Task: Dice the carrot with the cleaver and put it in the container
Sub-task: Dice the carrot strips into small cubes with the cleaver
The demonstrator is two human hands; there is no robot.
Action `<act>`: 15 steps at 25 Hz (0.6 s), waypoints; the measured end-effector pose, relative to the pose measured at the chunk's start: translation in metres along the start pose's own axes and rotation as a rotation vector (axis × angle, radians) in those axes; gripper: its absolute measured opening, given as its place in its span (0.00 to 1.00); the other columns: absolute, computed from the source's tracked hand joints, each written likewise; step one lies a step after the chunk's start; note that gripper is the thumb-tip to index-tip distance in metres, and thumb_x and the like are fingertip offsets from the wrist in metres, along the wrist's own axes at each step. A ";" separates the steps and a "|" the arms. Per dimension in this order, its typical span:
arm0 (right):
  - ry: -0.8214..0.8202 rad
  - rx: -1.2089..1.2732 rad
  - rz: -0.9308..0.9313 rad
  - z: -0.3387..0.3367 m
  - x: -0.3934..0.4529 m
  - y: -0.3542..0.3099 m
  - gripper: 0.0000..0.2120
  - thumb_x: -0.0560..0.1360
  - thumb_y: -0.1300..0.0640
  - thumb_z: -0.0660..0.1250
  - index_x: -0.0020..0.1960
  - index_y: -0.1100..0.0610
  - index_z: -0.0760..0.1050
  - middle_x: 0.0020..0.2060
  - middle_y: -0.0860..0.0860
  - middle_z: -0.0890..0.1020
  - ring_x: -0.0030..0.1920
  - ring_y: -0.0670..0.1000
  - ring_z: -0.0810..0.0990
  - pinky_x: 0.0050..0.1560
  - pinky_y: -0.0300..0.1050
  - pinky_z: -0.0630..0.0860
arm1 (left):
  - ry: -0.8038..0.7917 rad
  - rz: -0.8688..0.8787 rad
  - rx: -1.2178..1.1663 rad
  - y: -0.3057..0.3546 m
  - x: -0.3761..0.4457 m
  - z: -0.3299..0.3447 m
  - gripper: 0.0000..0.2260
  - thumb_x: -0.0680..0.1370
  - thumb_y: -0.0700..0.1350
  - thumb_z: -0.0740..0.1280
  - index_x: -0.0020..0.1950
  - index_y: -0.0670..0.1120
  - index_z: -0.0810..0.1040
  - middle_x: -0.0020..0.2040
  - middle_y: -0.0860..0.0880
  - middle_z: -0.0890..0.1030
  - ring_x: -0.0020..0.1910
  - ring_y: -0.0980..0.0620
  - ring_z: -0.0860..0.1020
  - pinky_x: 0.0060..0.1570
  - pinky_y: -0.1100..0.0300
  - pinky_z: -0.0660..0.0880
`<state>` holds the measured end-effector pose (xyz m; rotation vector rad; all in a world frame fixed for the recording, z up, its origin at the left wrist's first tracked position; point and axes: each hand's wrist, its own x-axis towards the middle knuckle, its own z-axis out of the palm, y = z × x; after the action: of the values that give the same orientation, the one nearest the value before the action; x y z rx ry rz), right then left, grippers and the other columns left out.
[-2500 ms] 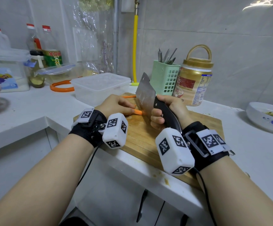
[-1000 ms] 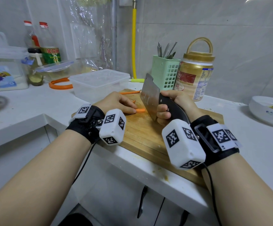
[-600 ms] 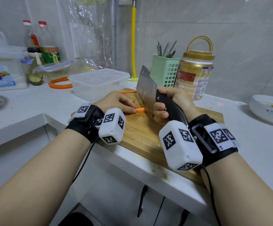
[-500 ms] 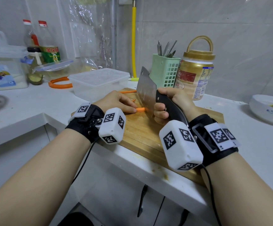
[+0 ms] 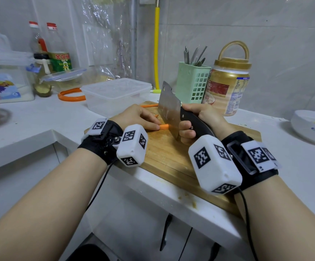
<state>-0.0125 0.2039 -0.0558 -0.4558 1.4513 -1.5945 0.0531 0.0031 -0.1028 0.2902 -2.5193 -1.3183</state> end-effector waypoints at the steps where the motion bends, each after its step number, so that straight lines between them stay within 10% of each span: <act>1: -0.001 0.006 0.013 0.000 0.001 0.000 0.15 0.81 0.49 0.55 0.40 0.58 0.65 0.20 0.51 0.67 0.17 0.49 0.65 0.24 0.34 0.60 | 0.000 0.008 0.003 0.001 0.000 0.000 0.05 0.72 0.40 0.75 0.45 0.49 0.85 0.53 0.43 0.84 0.59 0.52 0.78 0.46 0.80 0.69; 8: -0.003 0.044 0.003 -0.002 0.001 0.000 0.16 0.81 0.50 0.54 0.39 0.59 0.65 0.20 0.51 0.67 0.17 0.48 0.64 0.24 0.34 0.60 | 0.011 -0.001 0.010 0.002 0.000 0.001 0.05 0.72 0.40 0.75 0.45 0.48 0.85 0.54 0.40 0.83 0.56 0.52 0.78 0.43 0.79 0.69; 15: -0.007 0.139 -0.063 -0.009 -0.007 -0.002 0.18 0.81 0.50 0.53 0.36 0.59 0.65 0.20 0.50 0.66 0.17 0.48 0.64 0.30 0.39 0.55 | -0.007 -0.002 0.009 0.000 0.003 0.000 0.07 0.72 0.39 0.75 0.49 0.46 0.85 0.49 0.54 0.83 0.49 0.73 0.76 0.46 0.83 0.67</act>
<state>-0.0166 0.2149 -0.0547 -0.4295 1.3218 -1.7292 0.0506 0.0021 -0.1025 0.2900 -2.5323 -1.3108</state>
